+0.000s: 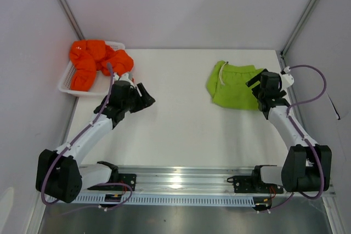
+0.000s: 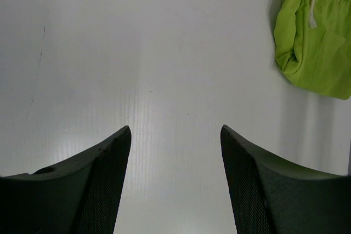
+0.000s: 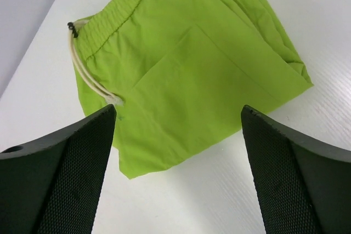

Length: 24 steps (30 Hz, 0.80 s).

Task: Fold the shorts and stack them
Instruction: Neatly place the folded shorts to the corner

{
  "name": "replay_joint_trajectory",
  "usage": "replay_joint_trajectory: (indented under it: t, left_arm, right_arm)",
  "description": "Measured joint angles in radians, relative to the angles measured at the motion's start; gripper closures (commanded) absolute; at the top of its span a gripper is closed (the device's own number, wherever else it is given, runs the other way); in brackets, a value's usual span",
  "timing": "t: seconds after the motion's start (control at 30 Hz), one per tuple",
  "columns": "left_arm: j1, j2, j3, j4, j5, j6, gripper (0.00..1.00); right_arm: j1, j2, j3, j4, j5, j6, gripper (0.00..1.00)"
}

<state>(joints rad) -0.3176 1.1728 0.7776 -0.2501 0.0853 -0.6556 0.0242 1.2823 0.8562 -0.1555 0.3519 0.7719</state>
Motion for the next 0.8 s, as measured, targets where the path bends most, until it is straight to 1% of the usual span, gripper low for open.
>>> replay_joint_trajectory:
  t: [0.07, 0.1, 0.23, 0.43, 0.53, 0.63, 0.8]
  left_arm:
    - [-0.002, -0.007, 0.0, 0.0, 0.0, 0.0, 0.31]
    - [-0.003, -0.009, 0.0, 0.0, 0.0, 0.0, 0.31]
    - [-0.014, -0.01, -0.003, 0.0, 0.0, 0.0, 0.31]
    - [-0.034, -0.01, -0.013, 0.0, 0.001, -0.001, 0.31]
    - [-0.039, -0.01, -0.013, 0.001, 0.001, -0.002, 0.31]
    - [-0.04, -0.01, -0.013, 0.001, 0.0, -0.001, 0.31]
    - [-0.04, -0.01, -0.013, 0.001, 0.001, -0.001, 0.31]
  right_arm:
    - [0.016, 0.007, 0.023, -0.013, -0.011, -0.045, 0.09]
    - [0.016, 0.019, 0.034, -0.018, -0.026, -0.061, 0.12]
    - [0.026, 0.123, 0.072, -0.03, -0.092, -0.104, 0.17]
    - [0.145, 0.305, 0.116, -0.076, -0.109, -0.146, 0.18]
    - [0.198, 0.389, 0.169, -0.103, -0.104, -0.171, 0.18]
    - [0.229, 0.438, 0.21, -0.128, -0.076, -0.198, 0.21]
    - [0.251, 0.493, 0.251, -0.17, -0.01, -0.262, 0.18]
